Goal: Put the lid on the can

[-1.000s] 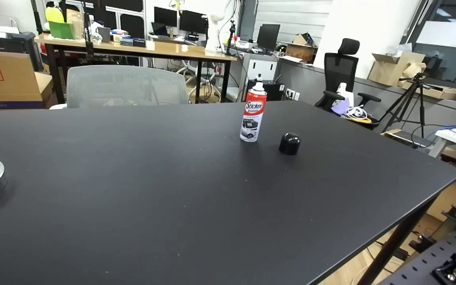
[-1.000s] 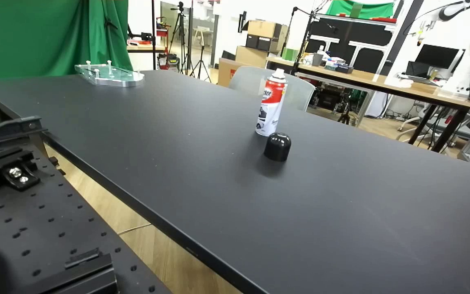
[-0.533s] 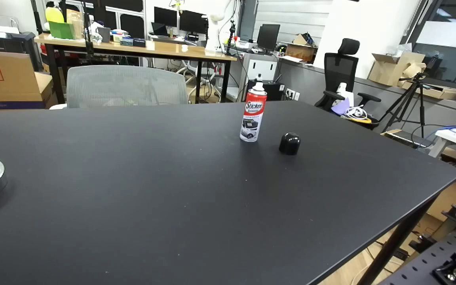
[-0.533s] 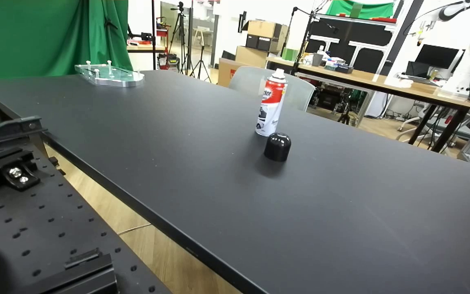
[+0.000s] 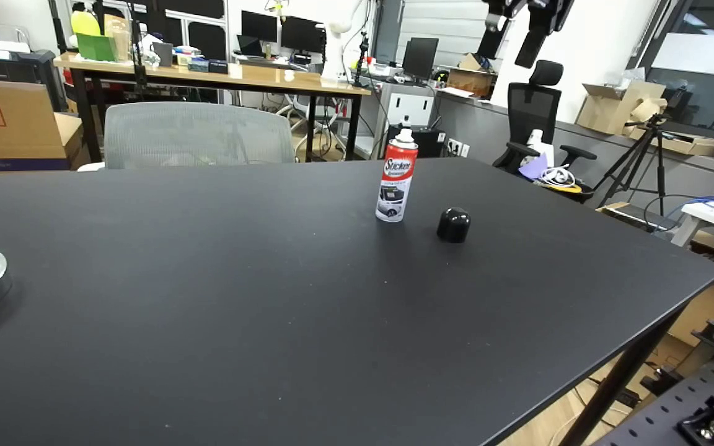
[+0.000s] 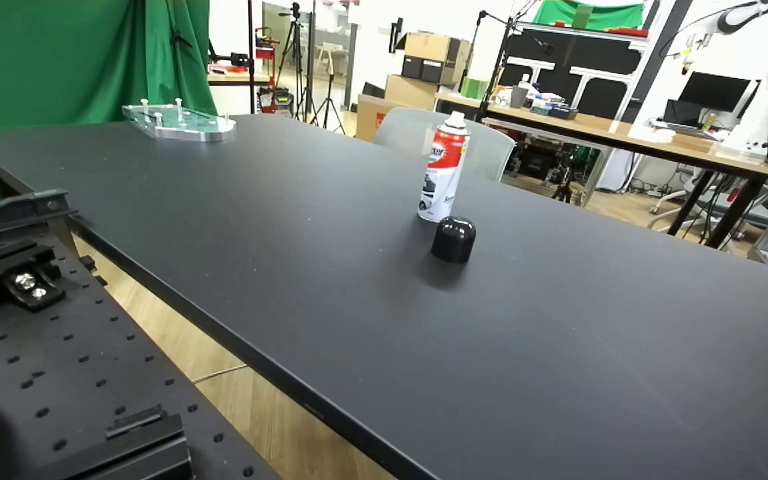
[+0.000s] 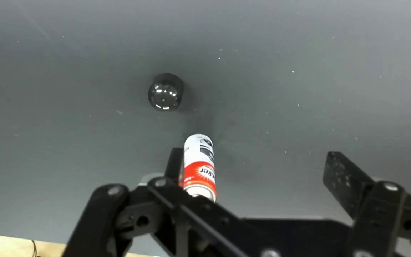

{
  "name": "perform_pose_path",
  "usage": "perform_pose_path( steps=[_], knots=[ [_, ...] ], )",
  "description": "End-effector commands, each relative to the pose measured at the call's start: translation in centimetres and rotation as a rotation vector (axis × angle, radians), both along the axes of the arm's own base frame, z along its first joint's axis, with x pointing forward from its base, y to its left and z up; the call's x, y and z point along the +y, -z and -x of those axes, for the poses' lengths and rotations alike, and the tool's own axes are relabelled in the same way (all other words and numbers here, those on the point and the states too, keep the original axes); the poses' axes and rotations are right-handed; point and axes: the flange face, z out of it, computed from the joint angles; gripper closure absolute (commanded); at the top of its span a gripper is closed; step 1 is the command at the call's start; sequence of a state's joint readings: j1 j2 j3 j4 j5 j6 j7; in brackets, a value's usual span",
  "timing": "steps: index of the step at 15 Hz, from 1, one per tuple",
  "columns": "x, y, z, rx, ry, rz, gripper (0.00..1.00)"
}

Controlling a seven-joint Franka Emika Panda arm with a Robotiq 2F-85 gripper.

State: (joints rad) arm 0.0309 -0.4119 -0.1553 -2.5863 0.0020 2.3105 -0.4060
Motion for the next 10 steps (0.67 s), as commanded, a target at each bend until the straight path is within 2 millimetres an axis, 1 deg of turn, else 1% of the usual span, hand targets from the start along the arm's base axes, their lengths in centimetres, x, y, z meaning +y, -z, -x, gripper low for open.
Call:
perform_pose_path(
  steps=[1,3,6,8,10],
  knots=[
    [-0.9,3.8,-1.7,0.051,-0.055,0.021,0.0],
    [-1.7,6.2,-2.2,0.095,-0.071,0.018,0.0],
    [-3.1,9.7,-2.4,0.149,-0.08,0.016,0.0],
    [-3.9,11.7,-2.5,0.165,-0.082,0.025,0.0],
    [-4.6,13.3,-2.6,0.164,-0.083,0.037,0.0]
  ],
)
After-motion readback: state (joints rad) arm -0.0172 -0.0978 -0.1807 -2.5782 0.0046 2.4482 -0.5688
